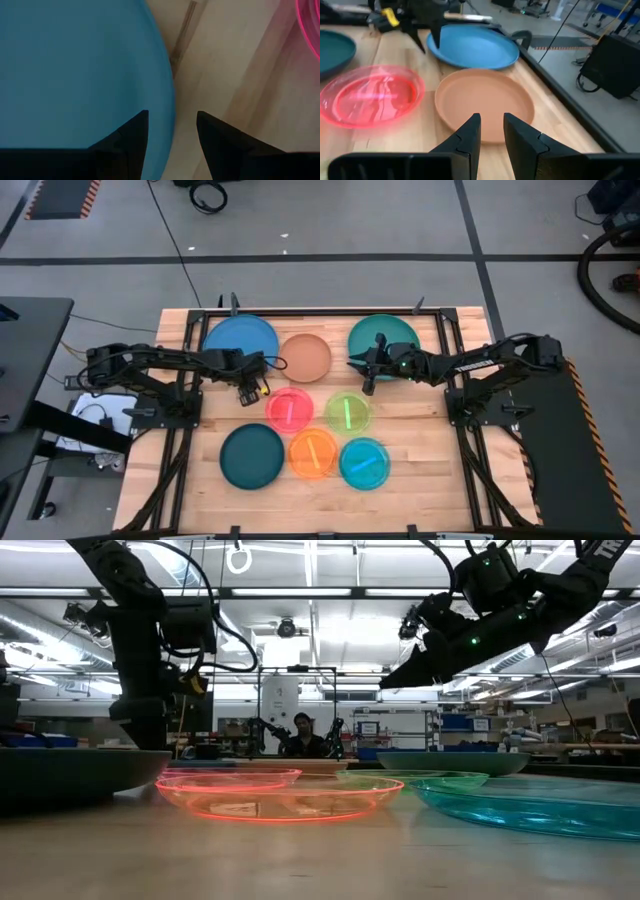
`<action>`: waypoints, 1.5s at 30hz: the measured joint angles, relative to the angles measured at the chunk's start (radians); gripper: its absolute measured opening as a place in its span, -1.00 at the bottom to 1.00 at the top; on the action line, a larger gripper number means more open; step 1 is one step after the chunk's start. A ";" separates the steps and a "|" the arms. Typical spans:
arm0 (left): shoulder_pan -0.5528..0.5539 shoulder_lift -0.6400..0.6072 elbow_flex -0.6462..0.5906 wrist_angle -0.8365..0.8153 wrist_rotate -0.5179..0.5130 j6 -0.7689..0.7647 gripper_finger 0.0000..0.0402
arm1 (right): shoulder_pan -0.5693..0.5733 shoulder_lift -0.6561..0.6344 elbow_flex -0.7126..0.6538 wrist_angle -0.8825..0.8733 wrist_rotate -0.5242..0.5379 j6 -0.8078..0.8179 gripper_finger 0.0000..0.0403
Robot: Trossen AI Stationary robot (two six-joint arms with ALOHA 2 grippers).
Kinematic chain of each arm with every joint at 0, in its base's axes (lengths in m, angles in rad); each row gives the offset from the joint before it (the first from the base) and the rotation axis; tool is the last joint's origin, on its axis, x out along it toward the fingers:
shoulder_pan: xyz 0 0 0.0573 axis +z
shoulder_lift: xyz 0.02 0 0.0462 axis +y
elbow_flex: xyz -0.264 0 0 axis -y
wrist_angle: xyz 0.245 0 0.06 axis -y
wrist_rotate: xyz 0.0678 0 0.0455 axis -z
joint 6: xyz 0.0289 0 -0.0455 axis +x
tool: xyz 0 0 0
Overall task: Stack plastic plates
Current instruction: Stack the big green plate on the big blue plate
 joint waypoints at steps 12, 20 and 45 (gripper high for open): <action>0.000 0.000 0.000 -0.011 0.001 0.011 -0.12 | -0.004 0.006 0.000 0.008 -0.028 -0.014 -0.53; 0.000 0.000 0.000 -0.010 0.001 0.019 -0.12 | 0.005 0.006 0.000 0.003 -0.068 -0.011 -0.53; 0.000 -0.001 0.000 -0.011 0.002 -0.032 -0.12 | 0.007 0.006 0.000 -0.065 -0.071 0.032 -0.53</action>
